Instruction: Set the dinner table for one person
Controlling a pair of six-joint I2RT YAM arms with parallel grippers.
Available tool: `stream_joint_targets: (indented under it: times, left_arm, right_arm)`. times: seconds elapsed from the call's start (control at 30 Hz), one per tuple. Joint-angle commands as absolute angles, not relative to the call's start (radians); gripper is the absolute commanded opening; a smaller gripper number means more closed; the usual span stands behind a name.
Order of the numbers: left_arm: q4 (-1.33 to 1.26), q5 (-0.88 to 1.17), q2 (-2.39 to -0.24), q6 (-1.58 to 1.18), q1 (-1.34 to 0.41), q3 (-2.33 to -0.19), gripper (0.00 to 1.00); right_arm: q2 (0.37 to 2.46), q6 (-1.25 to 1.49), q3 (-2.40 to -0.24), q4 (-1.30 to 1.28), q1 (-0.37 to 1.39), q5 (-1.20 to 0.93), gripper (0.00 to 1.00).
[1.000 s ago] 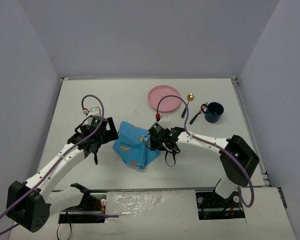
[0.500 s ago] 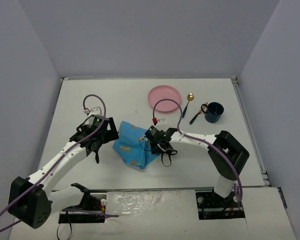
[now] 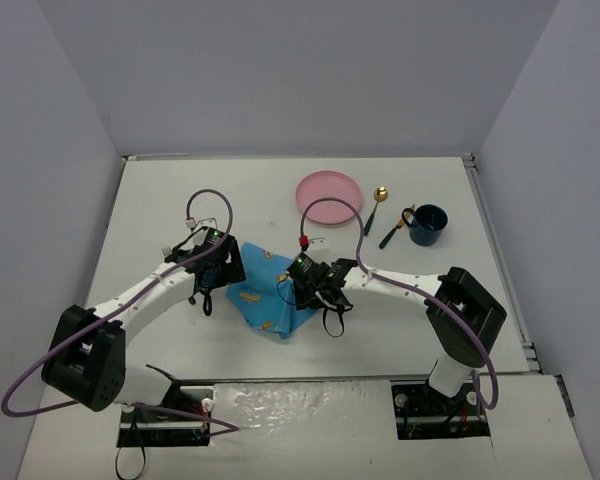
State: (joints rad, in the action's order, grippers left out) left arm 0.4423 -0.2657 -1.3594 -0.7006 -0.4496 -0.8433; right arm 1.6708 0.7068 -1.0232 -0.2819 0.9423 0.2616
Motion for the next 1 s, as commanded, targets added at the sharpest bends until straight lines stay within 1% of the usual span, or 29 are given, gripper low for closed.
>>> stream_joint_targets:
  times: [0.0, 0.03, 0.1, 0.13, 0.23, 0.3, 0.37, 0.4, 0.53, 0.7, 0.8, 0.97]
  left_arm:
    - [0.398, -0.282, -1.349, -0.707, -0.446, -0.896, 0.97]
    - [0.392, -0.281, -1.352, -0.706, -0.446, -0.893, 0.97]
    - [0.382, -0.279, -1.362, -0.704, -0.446, -0.888, 0.97]
    - [0.377, -0.279, -1.370, -0.704, -0.446, -0.885, 0.97]
    - [0.349, -0.272, -1.394, -0.701, -0.446, -0.879, 0.97]
    - [0.345, -0.267, -1.415, -0.698, -0.446, -0.881, 0.97]
    - [0.339, -0.263, -1.439, -0.698, -0.447, -0.886, 0.97]
    - [0.337, -0.262, -1.452, -0.698, -0.448, -0.890, 0.97]
    - [0.328, -0.259, -1.477, -0.701, -0.449, -0.897, 0.97]
    - [0.316, -0.253, -1.470, -0.704, -0.450, -0.893, 0.97]
    - [0.319, -0.259, -1.468, -0.700, -0.451, -0.891, 0.97]
    - [0.321, -0.271, -1.463, -0.693, -0.451, -0.891, 0.97]
  right_arm:
    - [1.712, 0.721, -1.006, -0.192, 0.964, 0.189, 0.54]
    - [1.720, 0.723, -0.998, -0.179, 0.966, 0.188, 0.53]
    - [1.746, 0.729, -0.985, -0.161, 0.969, 0.160, 0.47]
    - [1.754, 0.729, -0.983, -0.160, 0.970, 0.160, 0.47]
    - [1.775, 0.720, -0.976, -0.158, 0.973, 0.152, 0.27]
    - [1.775, 0.715, -0.976, -0.158, 0.973, 0.149, 0.10]
    - [1.758, 0.708, -0.978, -0.167, 0.971, 0.156, 0.02]
    - [1.749, 0.701, -0.985, -0.173, 0.971, 0.161, 0.00]
    - [1.709, 0.640, -1.098, -0.249, 0.969, 0.217, 0.00]
    - [1.706, 0.532, -1.385, -0.403, 0.960, 0.313, 0.00]
    - [1.743, 0.468, -1.609, -0.468, 0.951, 0.331, 0.00]
    - [1.803, 0.423, -1.841, -0.564, 0.945, 0.341, 0.00]
